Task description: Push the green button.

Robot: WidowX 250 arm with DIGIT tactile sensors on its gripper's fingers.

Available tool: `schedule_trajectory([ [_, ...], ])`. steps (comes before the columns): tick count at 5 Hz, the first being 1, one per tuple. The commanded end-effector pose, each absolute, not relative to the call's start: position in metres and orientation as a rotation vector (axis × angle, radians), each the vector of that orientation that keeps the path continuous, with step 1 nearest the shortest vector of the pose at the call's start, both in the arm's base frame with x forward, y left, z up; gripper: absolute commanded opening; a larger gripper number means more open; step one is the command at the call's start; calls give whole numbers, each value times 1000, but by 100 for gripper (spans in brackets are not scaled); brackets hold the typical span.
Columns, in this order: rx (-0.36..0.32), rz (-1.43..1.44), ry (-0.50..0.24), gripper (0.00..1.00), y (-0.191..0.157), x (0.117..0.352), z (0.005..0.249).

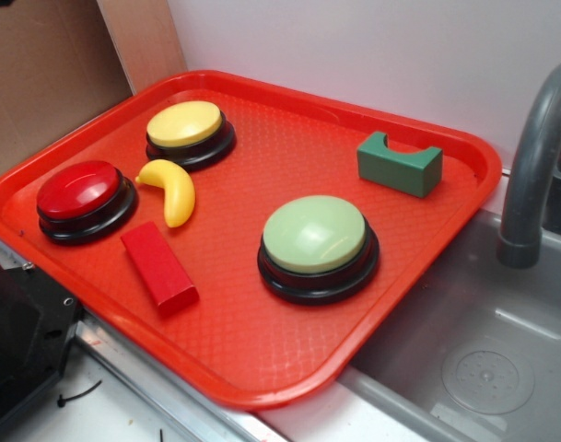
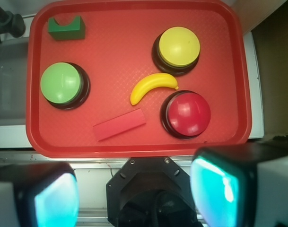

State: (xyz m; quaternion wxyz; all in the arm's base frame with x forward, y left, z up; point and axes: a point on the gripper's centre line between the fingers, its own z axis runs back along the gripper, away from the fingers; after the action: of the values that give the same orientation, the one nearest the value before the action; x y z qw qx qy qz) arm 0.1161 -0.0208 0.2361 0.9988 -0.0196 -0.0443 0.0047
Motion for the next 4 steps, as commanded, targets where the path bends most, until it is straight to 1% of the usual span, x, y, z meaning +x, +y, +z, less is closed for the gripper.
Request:
schedule_trajectory([
  [1,-39,9,-89,100,-21,116,236],
  [2,-11,-228,-92,100,-71,166,189],
  [3,-13,-395,-106,100,-115,208,164],
  [4,22,-542,-109,100,-143,234,142],
])
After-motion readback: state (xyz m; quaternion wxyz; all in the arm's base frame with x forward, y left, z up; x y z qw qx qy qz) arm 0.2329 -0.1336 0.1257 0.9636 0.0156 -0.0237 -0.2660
